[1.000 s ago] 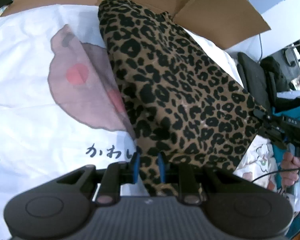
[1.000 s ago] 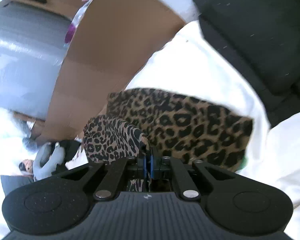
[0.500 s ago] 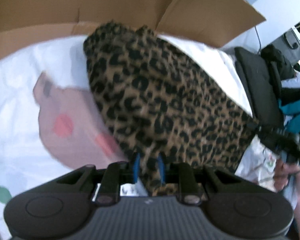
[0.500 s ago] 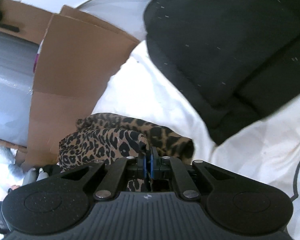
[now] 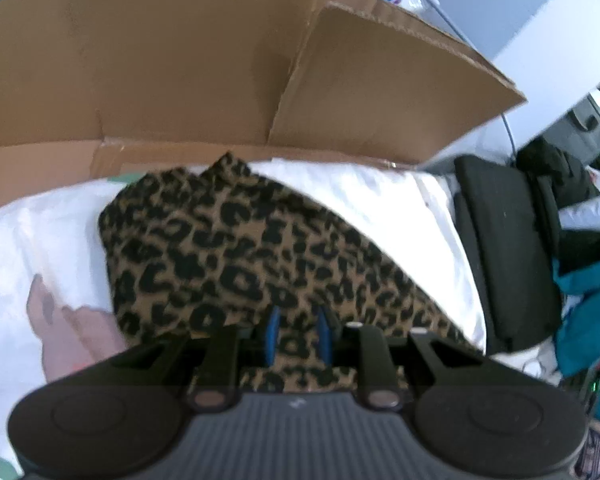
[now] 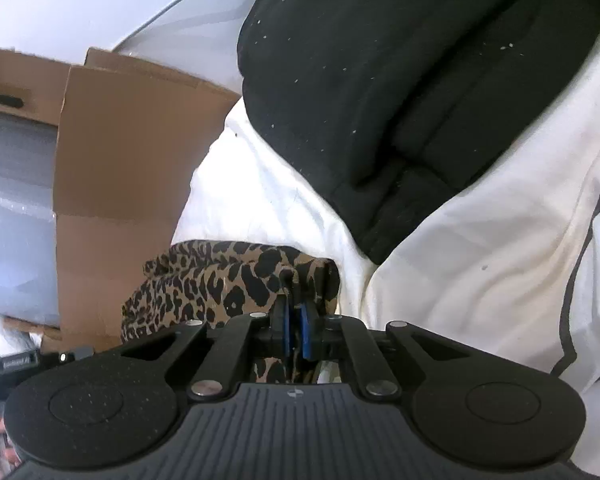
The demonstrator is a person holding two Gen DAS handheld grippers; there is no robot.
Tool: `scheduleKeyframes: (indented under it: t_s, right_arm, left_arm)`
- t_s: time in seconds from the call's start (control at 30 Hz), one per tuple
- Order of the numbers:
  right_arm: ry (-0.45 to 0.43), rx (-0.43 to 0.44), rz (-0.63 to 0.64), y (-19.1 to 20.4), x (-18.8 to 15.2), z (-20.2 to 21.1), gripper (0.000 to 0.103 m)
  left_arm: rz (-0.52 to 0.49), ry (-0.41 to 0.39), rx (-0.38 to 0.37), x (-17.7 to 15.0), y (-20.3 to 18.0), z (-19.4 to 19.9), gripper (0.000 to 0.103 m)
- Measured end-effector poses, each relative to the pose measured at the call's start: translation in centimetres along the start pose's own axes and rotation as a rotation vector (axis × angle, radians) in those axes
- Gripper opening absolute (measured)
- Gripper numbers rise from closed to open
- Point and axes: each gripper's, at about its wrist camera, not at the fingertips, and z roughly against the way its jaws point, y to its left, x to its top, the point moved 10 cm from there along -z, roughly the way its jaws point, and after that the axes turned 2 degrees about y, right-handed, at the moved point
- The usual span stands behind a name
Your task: Fold clothes
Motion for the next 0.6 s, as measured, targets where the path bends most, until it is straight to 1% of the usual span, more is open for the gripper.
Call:
scheduleKeyframes:
  t_s: [0.13,0.23,0.43,0.6]
  right_arm:
    - [-0.03,-0.003,0.034,0.3,0.5,0.5,0.002]
    - [-0.038,-0.012,-0.001,-0.4,0.9,0.8,0.001]
    - [-0.026,-0.039,0.011,-0.8,0.6,0.1,0.001]
    - [-0.003,-0.061,0.048,-0.3,0.3,0.3,0.001]
  left_arm:
    - [0.02,-0.008,0.016,1.9,-0.4,-1.0,0.022]
    - [0.026,-0.016,0.039,3.3,-0.4,-1.7,0.022]
    - [0.076,-0.036,0.086,6.3,0.9,-3.7,0.022]
    - [0.112,-0.023,0.105,7.8,0.9,-5.6,0.022]
